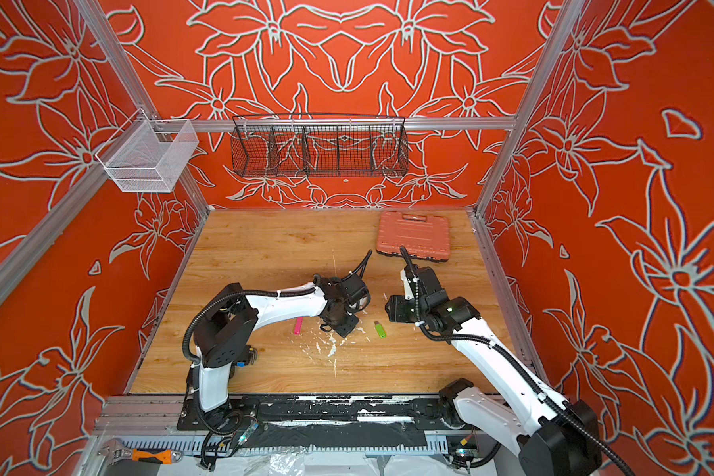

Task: Close the usb drive cover
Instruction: Pick up the USB drive from the center of the board.

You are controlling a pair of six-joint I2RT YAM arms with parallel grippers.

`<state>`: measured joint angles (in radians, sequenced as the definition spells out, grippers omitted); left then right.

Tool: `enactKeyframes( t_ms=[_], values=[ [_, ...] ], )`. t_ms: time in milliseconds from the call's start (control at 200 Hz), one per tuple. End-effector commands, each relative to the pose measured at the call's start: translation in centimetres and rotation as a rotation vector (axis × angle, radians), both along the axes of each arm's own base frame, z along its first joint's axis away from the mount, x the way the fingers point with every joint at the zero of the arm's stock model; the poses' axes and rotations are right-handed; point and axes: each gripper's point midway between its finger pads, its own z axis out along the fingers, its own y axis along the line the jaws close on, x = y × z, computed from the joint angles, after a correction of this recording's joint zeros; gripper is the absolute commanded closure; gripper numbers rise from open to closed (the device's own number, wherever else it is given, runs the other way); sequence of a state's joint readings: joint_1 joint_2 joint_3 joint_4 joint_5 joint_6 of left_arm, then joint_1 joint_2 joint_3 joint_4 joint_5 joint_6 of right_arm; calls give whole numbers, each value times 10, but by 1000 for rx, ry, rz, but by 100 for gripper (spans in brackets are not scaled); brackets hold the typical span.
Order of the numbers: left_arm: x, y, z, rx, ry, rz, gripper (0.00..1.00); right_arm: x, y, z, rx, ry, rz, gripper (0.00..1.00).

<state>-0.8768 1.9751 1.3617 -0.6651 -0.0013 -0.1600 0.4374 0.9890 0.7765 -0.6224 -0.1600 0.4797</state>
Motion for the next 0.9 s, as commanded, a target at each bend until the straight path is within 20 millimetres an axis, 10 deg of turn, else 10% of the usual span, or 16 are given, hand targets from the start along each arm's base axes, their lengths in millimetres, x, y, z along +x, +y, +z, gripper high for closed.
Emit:
enactKeyframes(
  t_ms=[0,235,415,646,896],
  values=[
    [-11,7,-19,50,45,1,60,1,-7,-1,-10,-11,-32,40],
    [-4,8,-10,-24,34,23,87,4,-12,2,-94,-15,13,40],
    [13,35,46,-201,26,137,99,22,8,-1,-164,-4,122,41],
    [15,108,129,-325,-37,331,97,61,112,-22,-233,11,415,41],
    [-4,142,156,-421,-101,443,98,79,195,-74,-205,214,466,43]
  ],
)
